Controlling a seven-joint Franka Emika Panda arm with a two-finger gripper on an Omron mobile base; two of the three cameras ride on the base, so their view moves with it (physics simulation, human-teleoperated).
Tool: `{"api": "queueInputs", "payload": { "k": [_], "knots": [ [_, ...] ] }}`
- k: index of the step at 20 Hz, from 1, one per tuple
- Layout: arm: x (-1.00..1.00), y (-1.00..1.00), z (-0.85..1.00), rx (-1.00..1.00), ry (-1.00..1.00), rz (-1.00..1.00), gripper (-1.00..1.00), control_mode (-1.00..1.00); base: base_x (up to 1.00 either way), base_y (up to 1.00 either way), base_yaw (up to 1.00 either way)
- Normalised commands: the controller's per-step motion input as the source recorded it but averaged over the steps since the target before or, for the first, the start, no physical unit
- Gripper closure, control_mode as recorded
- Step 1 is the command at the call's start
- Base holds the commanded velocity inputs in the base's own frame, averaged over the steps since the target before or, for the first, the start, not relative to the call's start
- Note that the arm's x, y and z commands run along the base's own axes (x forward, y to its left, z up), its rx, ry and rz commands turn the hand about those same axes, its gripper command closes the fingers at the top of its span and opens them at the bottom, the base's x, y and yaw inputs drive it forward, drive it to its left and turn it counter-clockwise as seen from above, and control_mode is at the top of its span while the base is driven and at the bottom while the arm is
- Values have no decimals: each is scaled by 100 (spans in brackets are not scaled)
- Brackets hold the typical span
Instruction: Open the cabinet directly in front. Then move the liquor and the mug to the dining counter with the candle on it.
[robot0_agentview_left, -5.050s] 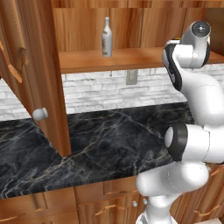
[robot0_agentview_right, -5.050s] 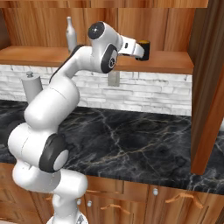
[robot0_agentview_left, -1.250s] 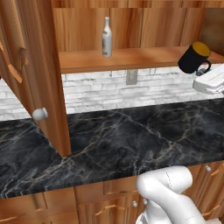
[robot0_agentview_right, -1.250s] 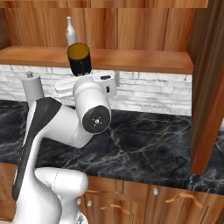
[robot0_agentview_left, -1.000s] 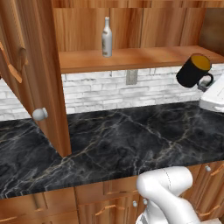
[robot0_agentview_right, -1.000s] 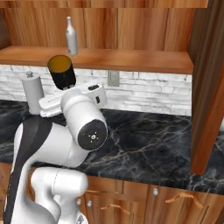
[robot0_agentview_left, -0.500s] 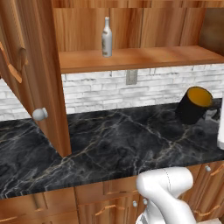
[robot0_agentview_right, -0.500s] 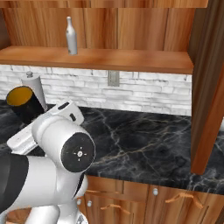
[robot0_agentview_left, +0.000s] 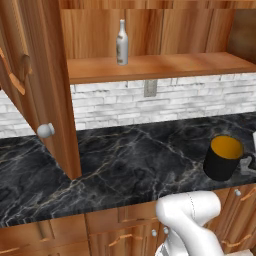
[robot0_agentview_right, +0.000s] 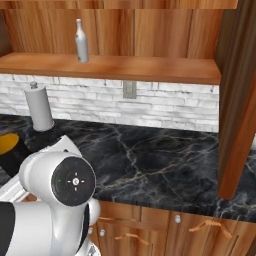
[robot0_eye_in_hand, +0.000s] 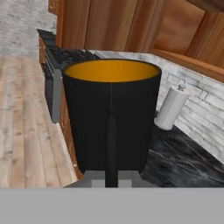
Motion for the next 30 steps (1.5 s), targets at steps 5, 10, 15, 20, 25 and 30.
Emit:
{"api": "queueInputs", "payload": {
  "k": [5,10,15,20,25,30],
  "knots": [
    [0,1,-2,0,0,0,100,-100,0,0,0],
    [0,0,0,0,0,0,100,100,0,0,0],
    [0,0,0,0,0,0,100,100,-64,-8,0],
    [0,0,0,0,0,0,100,100,-88,-17,0],
    [0,0,0,0,0,0,100,100,-19,-6,-7],
    [0,0,0,0,0,0,100,100,-12,0,13]
  ]
}}
